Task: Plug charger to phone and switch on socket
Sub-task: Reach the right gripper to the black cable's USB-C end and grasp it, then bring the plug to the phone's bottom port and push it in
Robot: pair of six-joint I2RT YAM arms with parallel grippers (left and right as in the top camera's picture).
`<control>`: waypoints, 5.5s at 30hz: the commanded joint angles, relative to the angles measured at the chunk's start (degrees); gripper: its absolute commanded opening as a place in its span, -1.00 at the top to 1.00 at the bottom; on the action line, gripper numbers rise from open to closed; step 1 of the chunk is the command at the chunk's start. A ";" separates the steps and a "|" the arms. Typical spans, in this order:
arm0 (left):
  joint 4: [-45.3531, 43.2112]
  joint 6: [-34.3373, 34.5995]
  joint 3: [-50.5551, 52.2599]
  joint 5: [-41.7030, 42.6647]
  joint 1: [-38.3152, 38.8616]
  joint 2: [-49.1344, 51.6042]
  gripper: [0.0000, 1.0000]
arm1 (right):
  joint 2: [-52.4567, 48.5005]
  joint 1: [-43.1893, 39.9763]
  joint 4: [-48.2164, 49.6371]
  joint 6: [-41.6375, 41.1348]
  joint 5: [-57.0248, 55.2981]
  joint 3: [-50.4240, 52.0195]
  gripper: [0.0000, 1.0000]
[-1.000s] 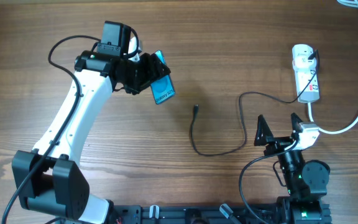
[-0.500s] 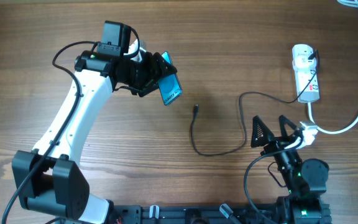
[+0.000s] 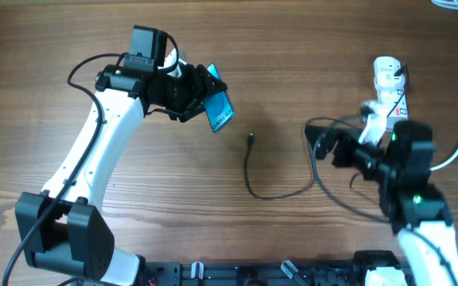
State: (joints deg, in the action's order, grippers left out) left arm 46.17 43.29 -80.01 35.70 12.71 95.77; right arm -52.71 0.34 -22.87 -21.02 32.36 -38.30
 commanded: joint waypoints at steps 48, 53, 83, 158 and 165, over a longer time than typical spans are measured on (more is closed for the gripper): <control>-0.72 43.32 -1.44 31.80 -0.24 -1.31 -0.23 | -20.70 0.24 0.48 -15.17 2.99 -5.95 -0.99; -0.76 42.64 -1.44 31.15 -0.24 -1.31 -0.24 | -20.70 0.24 0.04 -15.15 2.99 -5.95 -1.00; 5.14 39.45 -1.44 -22.51 7.13 -1.27 -0.28 | -34.07 30.67 37.88 -26.29 -8.63 -5.97 -0.40; -18.10 16.46 -1.44 -3.72 2.16 -1.27 0.52 | -34.56 26.82 64.26 -95.06 -11.02 -5.95 0.91; -17.90 19.17 -1.44 -6.88 2.16 -1.27 0.52 | -34.56 26.82 64.37 -94.86 -11.02 -5.95 0.91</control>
State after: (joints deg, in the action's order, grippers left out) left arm 28.23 60.97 -80.53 30.85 15.03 95.72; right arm -88.71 26.85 40.36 -115.70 20.93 -43.55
